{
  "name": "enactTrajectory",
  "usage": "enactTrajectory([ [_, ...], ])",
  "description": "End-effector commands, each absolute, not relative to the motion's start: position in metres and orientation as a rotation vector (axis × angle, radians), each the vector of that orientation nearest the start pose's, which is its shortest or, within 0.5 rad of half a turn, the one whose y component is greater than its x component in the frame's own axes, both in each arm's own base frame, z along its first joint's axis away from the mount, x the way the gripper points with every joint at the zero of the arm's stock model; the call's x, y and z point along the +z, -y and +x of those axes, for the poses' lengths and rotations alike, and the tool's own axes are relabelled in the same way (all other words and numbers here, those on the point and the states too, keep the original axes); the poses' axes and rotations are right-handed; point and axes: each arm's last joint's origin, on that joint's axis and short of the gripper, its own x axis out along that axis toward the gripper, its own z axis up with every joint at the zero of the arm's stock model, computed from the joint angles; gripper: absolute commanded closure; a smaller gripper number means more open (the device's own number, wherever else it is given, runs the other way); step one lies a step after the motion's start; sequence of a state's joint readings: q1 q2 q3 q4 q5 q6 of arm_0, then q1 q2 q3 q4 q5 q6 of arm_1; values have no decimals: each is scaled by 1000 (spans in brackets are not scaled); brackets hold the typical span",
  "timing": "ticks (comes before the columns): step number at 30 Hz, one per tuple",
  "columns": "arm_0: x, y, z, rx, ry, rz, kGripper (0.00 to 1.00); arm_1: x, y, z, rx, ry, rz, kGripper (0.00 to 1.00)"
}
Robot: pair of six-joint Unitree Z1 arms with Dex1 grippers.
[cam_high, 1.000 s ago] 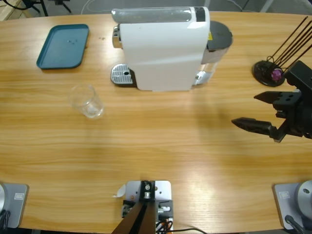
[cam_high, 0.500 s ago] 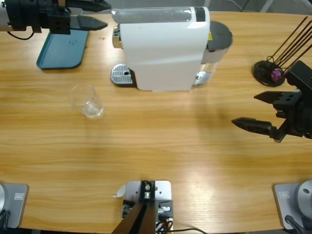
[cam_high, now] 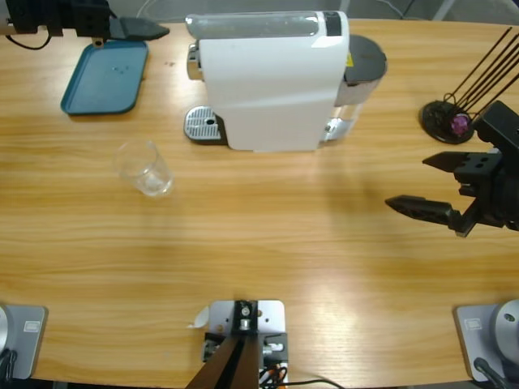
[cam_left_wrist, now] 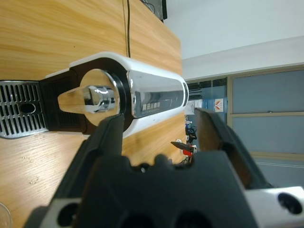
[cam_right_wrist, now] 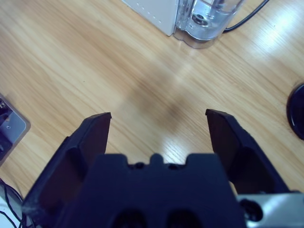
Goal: Pour coffee
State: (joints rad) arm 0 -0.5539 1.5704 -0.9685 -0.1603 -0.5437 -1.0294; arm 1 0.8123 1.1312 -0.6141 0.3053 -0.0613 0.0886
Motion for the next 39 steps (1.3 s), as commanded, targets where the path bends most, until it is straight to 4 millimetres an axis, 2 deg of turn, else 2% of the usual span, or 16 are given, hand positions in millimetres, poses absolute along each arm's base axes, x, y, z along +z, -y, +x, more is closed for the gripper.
enactTrajectory([
  [1, 313, 194, 271, -702, -1005, -899, 520, 274, -104, 102, 671, -780, -265, 151],
  [11, 304, 195, 272, -692, -1031, -896, 520, 275, -103, 102, 671, -777, -263, 151],
  [17, 301, 205, 275, -709, -1043, -894, 520, 275, -104, 102, 671, -778, -264, 151],
  [24, 300, 207, 277, -710, -1042, -894, 522, 275, -104, 102, 671, -778, -264, 151],
  [25, 300, 207, 277, -710, -1040, -894, 579, 275, -104, 102, 671, -778, -264, 151],
  [26, 300, 207, 277, -711, -1038, -894, 721, 274, -104, 102, 671, -779, -264, 151],
  [27, 301, 207, 278, -712, -1037, -895, 767, 274, -104, 102, 671, -779, -264, 151],
  [30, 300, 210, 280, -714, -1039, -893, 791, 274, -104, 102, 671, -779, -264, 151],
  [31, 300, 211, 280, -715, -1040, -892, 934, 274, -104, 102, 671, -779, -264, 151],
  [32, 300, 212, 280, -717, -1042, -891, 1000, 274, -104, 102, 671, -779, -264, 151],
  [39, 297, 214, 282, -723, -1048, -889, 1000, 274, -104, 102, 671, -781, -265, 151],
])
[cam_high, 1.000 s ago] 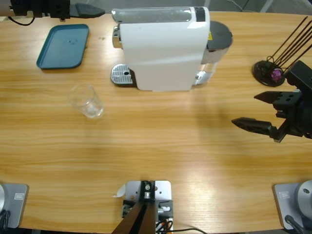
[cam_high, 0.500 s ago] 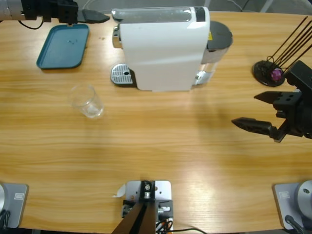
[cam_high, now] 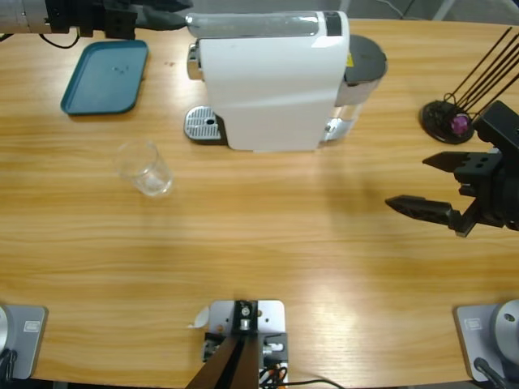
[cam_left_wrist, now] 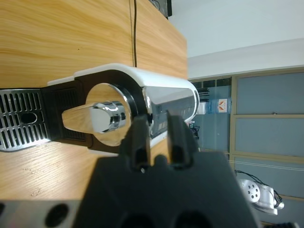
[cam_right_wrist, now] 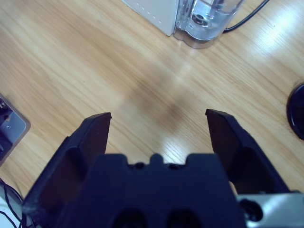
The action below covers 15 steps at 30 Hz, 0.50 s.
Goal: Pour coffee
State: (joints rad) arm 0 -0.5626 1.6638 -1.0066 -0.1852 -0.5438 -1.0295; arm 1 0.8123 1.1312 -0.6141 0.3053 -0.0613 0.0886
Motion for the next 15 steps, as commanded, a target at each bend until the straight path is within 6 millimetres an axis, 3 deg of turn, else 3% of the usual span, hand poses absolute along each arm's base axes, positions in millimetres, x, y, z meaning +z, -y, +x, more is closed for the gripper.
enactTrajectory([
  [1, 297, 215, 282, -725, -1046, -888, 1000, 274, -104, 102, 671, -781, -265, 151],
  [6, 303, 215, 281, -744, -1029, -883, 1000, 274, -104, 102, 671, -781, -265, 151],
  [15, 340, 222, 277, -810, -968, -872, 1000, 274, -104, 102, 671, -780, -265, 151],
])
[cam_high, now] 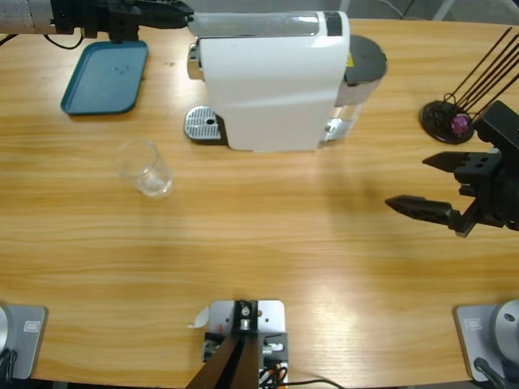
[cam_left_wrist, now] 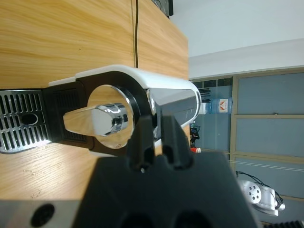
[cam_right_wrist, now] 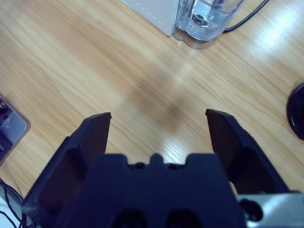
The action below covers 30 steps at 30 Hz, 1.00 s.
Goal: Pour coffee
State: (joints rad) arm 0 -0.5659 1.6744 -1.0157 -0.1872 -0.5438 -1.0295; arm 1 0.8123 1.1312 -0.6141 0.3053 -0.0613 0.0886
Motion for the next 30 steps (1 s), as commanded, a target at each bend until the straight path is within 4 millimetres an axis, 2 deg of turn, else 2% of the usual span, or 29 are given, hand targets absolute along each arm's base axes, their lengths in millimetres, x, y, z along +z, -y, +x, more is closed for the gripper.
enactTrajectory([
  [1, 344, 223, 277, -816, -964, -870, 1000, 274, -104, 102, 671, -779, -264, 151],
  [9, 368, 233, 276, -845, -944, -843, 1000, 275, -103, 101, 672, -775, -262, 151],
  [15, 391, 230, 264, -772, -912, -687, 1000, 275, -103, 101, 672, -774, -262, 151],
  [16, 394, 227, 262, -757, -903, -661, 937, 275, -103, 101, 672, -774, -262, 151],
  [17, 397, 225, 260, -740, -896, -633, 546, 275, -103, 101, 672, -774, -262, 151],
  [18, 399, 223, 260, -725, -893, -610, 272, 275, -103, 101, 672, -774, -262, 151],
  [19, 402, 221, 259, -711, -890, -582, 88, 275, -103, 101, 672, -775, -262, 151],
  [20, 405, 219, 257, -698, -888, -554, 23, 275, -103, 101, 672, -774, -262, 151],
  [21, 409, 217, 256, -685, -881, -522, 7, 275, -103, 101, 672, -774, -262, 151],
  [26, 434, 197, 243, -553, -857, -285, 0, 275, -102, 101, 669, -774, -263, 151],
  [30, 446, 160, 210, -297, -721, 10, 0, 276, -101, 100, 668, -771, -259, 145],
])
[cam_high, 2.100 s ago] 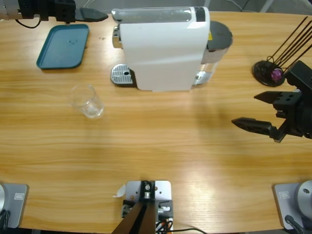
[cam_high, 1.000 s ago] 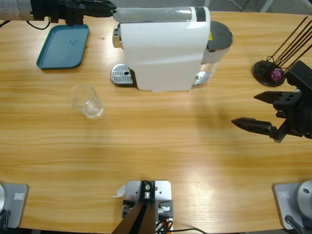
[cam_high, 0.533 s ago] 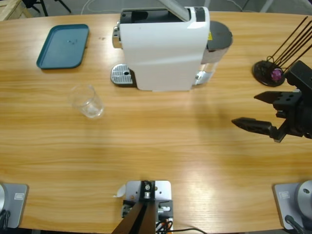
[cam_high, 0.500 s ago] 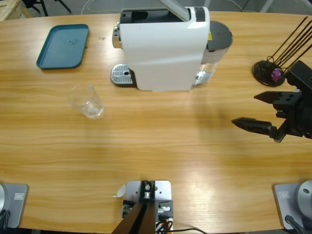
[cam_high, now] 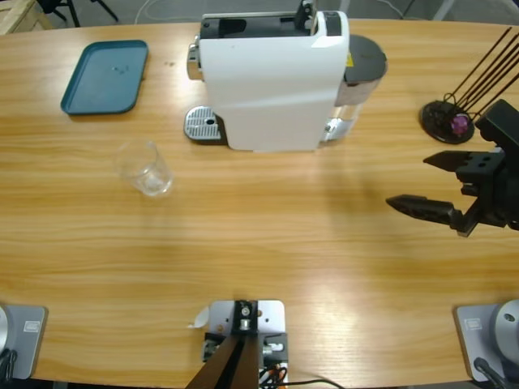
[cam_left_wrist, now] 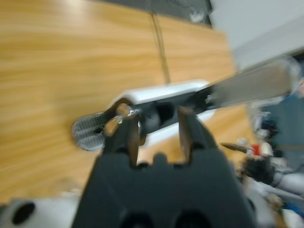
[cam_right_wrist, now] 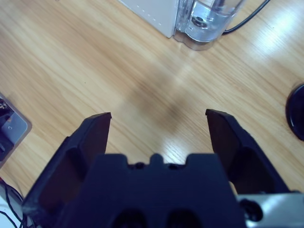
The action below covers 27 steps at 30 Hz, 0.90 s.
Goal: Pour coffee
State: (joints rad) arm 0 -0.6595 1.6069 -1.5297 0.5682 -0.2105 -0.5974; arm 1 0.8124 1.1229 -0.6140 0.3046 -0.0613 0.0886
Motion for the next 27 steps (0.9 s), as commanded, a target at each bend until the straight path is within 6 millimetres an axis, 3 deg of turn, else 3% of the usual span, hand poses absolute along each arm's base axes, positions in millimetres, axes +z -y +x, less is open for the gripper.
enactTrajectory([
  [1, 446, 149, 199, -248, -684, 65, 8, 277, -100, 99, 667, -767, -251, 141],
  [5, 424, 107, 157, -187, -671, 83, 23, 279, -98, 97, 654, -761, -234, 109],
  [9, 380, 88, 125, -377, -743, -2, 4, 282, -94, 95, 624, -755, -223, 15],
  [14, 337, 60, 90, -517, -643, -146, 9, 290, -74, 95, 473, -732, -144, 4],
  [17, 321, 58, 85, -539, -677, -118, 13, 295, -58, 101, 340, -712, -71, 4],
  [21, 314, 67, 98, -553, -721, -110, 8, 296, -44, 116, 183, -733, -18, 19],
  [24, 313, 71, 106, -553, -722, -101, 7, 297, -31, 121, 70, -729, 30, 151],
  [27, 313, 71, 107, -552, -702, -91, 9, 296, -26, 127, 21, -729, 47, 197],
])
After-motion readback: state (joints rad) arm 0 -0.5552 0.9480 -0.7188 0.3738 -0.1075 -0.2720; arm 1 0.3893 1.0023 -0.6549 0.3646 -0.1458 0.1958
